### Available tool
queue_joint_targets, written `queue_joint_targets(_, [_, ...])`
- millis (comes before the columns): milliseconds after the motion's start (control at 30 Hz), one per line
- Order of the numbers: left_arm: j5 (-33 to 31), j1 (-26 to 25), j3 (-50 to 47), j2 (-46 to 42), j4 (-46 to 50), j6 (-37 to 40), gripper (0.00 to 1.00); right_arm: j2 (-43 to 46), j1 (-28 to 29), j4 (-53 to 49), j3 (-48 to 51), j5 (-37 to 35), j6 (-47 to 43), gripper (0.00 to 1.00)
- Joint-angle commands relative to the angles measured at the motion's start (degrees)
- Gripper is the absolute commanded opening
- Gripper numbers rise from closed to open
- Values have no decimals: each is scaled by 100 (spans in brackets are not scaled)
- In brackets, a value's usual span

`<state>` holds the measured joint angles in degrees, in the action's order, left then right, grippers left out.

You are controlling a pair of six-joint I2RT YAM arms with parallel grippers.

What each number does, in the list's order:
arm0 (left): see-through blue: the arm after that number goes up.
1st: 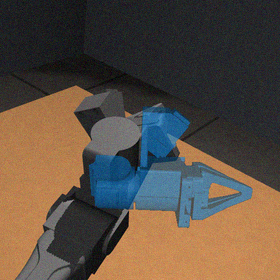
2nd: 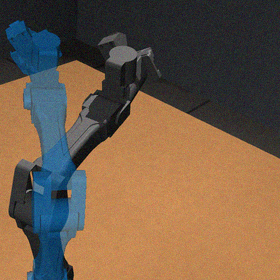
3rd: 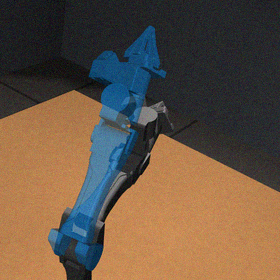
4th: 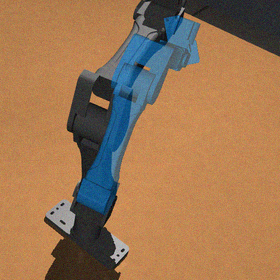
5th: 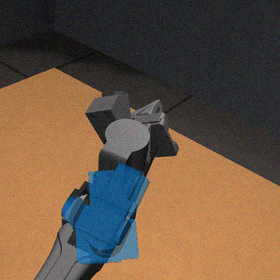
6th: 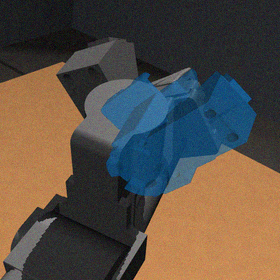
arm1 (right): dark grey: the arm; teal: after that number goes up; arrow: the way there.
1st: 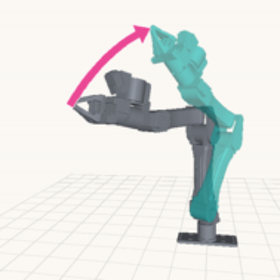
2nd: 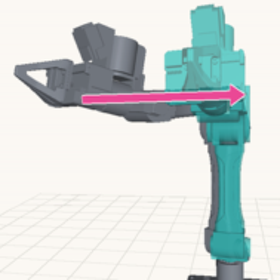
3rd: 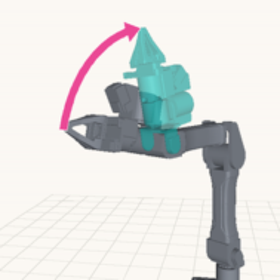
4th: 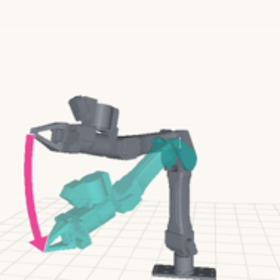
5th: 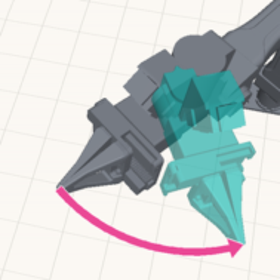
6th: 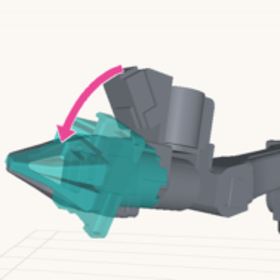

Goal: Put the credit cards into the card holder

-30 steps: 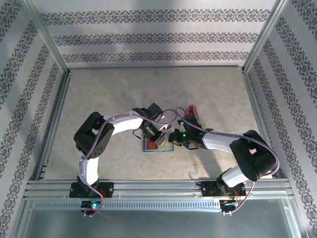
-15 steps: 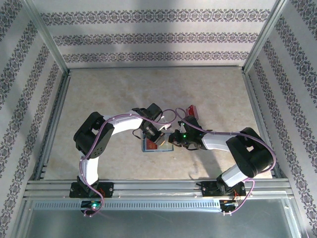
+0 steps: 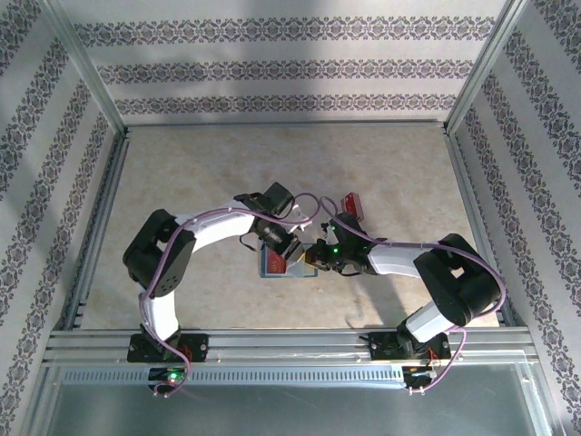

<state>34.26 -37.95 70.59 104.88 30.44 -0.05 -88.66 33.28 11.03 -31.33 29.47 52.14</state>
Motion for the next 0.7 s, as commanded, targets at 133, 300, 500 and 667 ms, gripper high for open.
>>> queue_joint_targets(133, [-135,350,-199,-894,90,181,35,-94,145,109,-221,137,22,0])
queue_joint_targets(300, [-308,773,-237,-1125,94,284,37,-312,247,462,-327,318,186,0])
queue_joint_targets(500, [-555,1294,-192,-1276,144,426,39,-458,344,642,-485,515,281,0])
queue_joint_targets(667, [-693,1599,-227,-1320,125,513,39,-642,359,838,-575,644,366,0])
